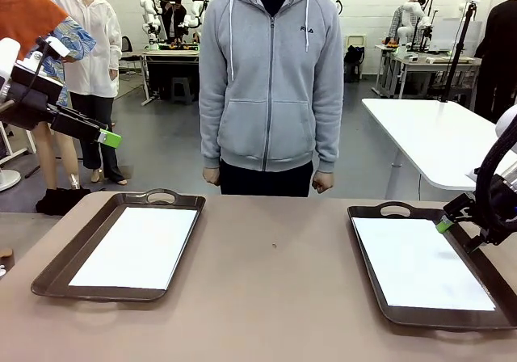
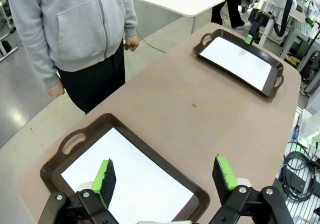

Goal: Sort the A4 documents.
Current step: Place the A4 Paper in the designated Handle tray.

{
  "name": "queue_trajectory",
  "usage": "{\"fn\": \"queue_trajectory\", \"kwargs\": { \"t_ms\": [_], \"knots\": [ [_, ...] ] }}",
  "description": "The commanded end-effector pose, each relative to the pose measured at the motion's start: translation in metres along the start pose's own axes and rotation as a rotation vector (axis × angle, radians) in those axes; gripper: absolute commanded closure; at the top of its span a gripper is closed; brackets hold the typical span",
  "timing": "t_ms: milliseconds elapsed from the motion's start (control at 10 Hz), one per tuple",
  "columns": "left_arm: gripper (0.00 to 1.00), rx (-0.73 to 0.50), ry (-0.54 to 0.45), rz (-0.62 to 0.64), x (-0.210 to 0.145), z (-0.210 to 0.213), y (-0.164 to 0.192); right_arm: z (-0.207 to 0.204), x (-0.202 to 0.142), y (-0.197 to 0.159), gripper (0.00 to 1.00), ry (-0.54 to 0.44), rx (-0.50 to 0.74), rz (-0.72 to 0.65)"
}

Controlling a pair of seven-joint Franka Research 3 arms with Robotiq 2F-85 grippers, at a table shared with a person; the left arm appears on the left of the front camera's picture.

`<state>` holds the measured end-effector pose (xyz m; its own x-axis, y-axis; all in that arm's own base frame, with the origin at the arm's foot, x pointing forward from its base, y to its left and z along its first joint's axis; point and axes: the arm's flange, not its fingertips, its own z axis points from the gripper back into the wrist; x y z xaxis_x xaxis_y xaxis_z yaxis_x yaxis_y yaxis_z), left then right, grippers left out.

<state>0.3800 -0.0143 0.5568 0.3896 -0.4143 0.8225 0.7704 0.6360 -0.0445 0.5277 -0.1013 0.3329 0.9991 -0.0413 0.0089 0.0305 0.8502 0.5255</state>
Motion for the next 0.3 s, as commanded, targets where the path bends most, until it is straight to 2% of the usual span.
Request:
{"fn": "queue_trajectory", "kwargs": {
  "t_ms": [0,200],
  "knots": [
    [0.0,-0.007,-0.012,-0.002,-0.0008,-0.0001,0.0,-0.0003,0.0,-0.0002,0.0,0.0,0.0,0.002],
    [0.0,-0.007,-0.012,-0.002,-0.0008,-0.0001,0.0,-0.0003,0.0,-0.0002,0.0,0.0,0.0,0.002]
  ]
}}
